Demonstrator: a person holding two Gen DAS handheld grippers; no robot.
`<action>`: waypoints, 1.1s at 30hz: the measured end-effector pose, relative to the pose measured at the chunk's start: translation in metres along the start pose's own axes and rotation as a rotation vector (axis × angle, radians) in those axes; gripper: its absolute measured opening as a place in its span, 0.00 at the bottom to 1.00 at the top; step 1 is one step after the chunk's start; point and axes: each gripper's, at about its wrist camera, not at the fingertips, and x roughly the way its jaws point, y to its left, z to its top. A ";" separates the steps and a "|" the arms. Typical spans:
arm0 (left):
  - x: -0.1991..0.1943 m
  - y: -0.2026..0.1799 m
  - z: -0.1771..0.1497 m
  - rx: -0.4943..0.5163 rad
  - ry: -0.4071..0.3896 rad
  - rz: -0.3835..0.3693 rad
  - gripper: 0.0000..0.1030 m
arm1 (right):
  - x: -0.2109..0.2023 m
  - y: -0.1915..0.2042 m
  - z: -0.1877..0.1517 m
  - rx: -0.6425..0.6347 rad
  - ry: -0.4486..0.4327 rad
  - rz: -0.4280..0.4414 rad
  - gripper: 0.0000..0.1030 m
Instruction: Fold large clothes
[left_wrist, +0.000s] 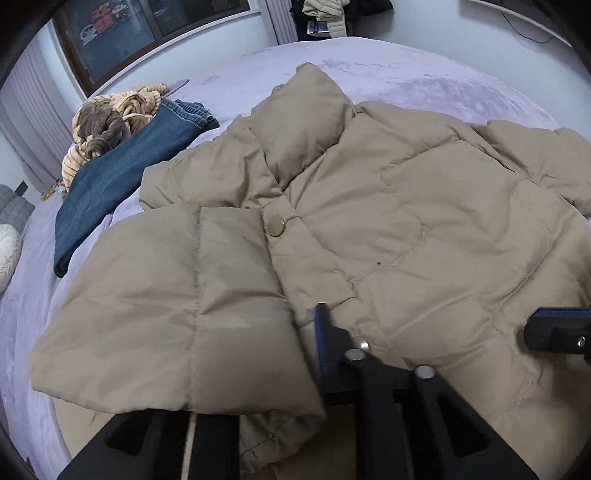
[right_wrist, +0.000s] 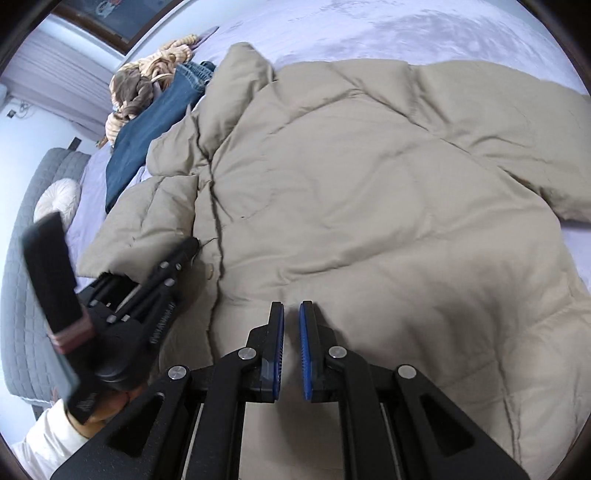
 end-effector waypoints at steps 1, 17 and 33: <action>-0.005 -0.002 -0.002 -0.002 -0.015 -0.019 0.62 | 0.000 -0.002 0.004 0.001 0.000 0.002 0.09; -0.084 0.195 -0.054 -0.465 -0.066 -0.120 0.85 | -0.022 0.096 -0.022 -0.469 -0.072 -0.060 0.79; 0.010 0.261 -0.102 -0.774 0.073 -0.268 0.33 | 0.054 0.186 -0.018 -0.735 -0.260 -0.415 0.06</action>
